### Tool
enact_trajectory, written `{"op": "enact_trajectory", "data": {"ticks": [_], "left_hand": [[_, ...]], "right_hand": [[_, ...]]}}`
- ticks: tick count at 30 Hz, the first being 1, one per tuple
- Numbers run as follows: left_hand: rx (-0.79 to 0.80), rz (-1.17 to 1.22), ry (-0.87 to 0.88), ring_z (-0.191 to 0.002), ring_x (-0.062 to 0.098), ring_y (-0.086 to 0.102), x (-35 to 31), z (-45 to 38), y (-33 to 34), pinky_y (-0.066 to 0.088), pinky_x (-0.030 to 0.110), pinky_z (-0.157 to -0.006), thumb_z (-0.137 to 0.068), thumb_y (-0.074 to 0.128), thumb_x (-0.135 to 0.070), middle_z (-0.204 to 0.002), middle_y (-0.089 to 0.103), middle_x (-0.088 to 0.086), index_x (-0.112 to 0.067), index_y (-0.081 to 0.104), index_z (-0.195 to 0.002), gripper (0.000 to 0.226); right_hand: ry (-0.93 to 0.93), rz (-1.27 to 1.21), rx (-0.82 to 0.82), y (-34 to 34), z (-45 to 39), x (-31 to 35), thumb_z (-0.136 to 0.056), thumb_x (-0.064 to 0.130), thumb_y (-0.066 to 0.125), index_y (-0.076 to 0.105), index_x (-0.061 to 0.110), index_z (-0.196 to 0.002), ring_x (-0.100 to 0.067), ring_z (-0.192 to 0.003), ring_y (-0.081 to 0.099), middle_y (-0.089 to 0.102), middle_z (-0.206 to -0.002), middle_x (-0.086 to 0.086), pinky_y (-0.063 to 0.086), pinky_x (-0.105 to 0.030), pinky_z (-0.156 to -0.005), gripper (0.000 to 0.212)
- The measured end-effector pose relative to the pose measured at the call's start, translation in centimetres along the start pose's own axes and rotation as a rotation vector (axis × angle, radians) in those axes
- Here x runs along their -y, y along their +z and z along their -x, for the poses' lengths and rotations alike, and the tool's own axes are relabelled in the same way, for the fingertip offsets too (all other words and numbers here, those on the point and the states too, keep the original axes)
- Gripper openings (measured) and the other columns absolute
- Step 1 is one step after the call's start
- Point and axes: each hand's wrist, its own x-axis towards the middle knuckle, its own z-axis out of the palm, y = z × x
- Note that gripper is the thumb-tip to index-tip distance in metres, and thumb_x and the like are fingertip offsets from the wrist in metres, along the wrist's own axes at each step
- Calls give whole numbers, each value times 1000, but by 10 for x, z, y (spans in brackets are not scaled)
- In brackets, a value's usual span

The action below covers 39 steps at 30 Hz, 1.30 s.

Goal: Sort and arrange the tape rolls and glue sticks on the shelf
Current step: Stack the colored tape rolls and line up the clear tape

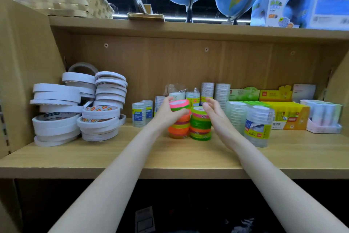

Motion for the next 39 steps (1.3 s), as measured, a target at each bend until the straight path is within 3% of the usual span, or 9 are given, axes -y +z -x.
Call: {"op": "enact_trajectory", "data": {"ticks": [4,15,18,20,22,27,30,33,39], "left_hand": [[-42,235,-62,-110,14,43,0,-4,10,32,24,-87,-92,52,-29,-135,41,6,-14,26,-142,58],[-90,158,-33,-109,18,47,3,-15,14,35,31,-83,-91,48,-34,-124,51,7,-14,44,-123,38],[-74,198,-15,-114,17,46,-1,-12,15,38,32,-91,-82,49,-45,-127,47,4,-14,38,-133,60],[-89,245,2,-102,8,48,-2,-10,12,38,25,-83,-90,45,-39,-118,47,-3,-14,34,-136,54],[-106,255,13,-88,-1,46,1,-9,5,36,16,-69,-97,38,-26,-105,48,-9,-13,36,-133,38],[-81,168,63,-107,7,46,14,-6,-5,43,5,-66,-94,50,-19,-122,49,0,-11,42,-131,38],[-60,173,71,-114,10,46,17,-7,-5,43,12,-76,-92,56,-21,-127,48,0,-11,38,-134,47],[-69,186,70,-120,14,46,20,-9,-5,41,23,-87,-90,60,-24,-133,49,3,-11,37,-135,52],[-81,249,19,-111,12,48,18,-8,-6,42,21,-84,-93,53,-24,-126,50,2,-13,39,-133,44]], "right_hand": [[9,12,37,3,0,-3,-95,41,45,26,25,-143,-6,-120,36,30,-147,2,28,-24,-96,55],[1,81,47,5,-9,-7,-97,29,43,35,21,-136,-8,-119,36,30,-144,-1,28,-25,-98,41],[-90,149,-74,2,-14,-9,-93,35,50,41,24,-132,-13,-129,33,39,-139,1,29,-32,-106,40],[-233,224,-167,-2,-19,-2,-88,43,52,49,28,-125,-14,-127,37,48,-131,5,31,-31,-104,40],[-313,303,-97,-5,-25,11,-88,43,54,60,26,-115,-11,-121,44,55,-117,12,33,-29,-101,33],[-272,406,266,-6,-40,26,-89,27,61,69,18,-102,0,-94,57,67,-101,6,41,-20,-86,18],[-203,281,249,-8,-40,25,-86,26,64,69,21,-95,5,-90,57,67,-98,6,45,-22,-80,11],[-182,154,201,-10,-38,24,-86,23,65,68,19,-94,-8,-97,61,68,-102,1,48,-26,-84,10],[-204,82,-12,-34,-25,25,-89,20,60,64,20,-93,-4,-88,60,66,-98,0,46,-11,-76,5]]}}
